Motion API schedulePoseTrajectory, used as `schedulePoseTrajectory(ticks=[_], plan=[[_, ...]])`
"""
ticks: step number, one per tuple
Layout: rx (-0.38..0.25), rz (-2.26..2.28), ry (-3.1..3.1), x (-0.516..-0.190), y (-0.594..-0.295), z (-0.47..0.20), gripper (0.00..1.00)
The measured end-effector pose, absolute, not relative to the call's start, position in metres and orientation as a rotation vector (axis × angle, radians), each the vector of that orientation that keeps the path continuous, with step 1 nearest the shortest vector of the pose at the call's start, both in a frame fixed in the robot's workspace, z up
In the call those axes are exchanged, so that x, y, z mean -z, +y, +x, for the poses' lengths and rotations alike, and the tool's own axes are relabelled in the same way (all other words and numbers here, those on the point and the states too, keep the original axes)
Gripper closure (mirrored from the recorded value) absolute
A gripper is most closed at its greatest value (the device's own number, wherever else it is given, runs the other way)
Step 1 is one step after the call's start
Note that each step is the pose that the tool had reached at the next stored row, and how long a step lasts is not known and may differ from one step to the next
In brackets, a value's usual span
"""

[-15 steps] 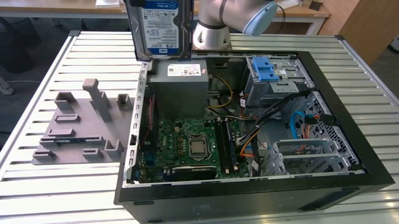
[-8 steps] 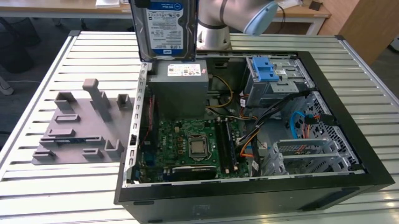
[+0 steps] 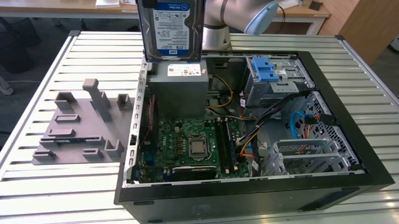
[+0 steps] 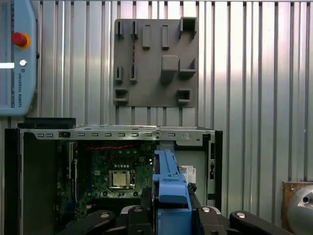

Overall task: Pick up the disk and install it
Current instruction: 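Pick up the disk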

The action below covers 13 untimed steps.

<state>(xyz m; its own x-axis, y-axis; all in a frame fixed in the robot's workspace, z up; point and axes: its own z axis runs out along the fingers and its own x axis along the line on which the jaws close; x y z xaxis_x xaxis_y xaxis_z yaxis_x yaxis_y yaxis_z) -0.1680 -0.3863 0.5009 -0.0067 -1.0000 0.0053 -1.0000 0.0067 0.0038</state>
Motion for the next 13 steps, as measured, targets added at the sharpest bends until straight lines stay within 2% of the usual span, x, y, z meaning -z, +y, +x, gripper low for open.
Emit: schedulePoseTrajectory(ticks=[13], plan=[[-0.002,2.209,-2.224,-0.500,-0.391,-0.153,0.64]])
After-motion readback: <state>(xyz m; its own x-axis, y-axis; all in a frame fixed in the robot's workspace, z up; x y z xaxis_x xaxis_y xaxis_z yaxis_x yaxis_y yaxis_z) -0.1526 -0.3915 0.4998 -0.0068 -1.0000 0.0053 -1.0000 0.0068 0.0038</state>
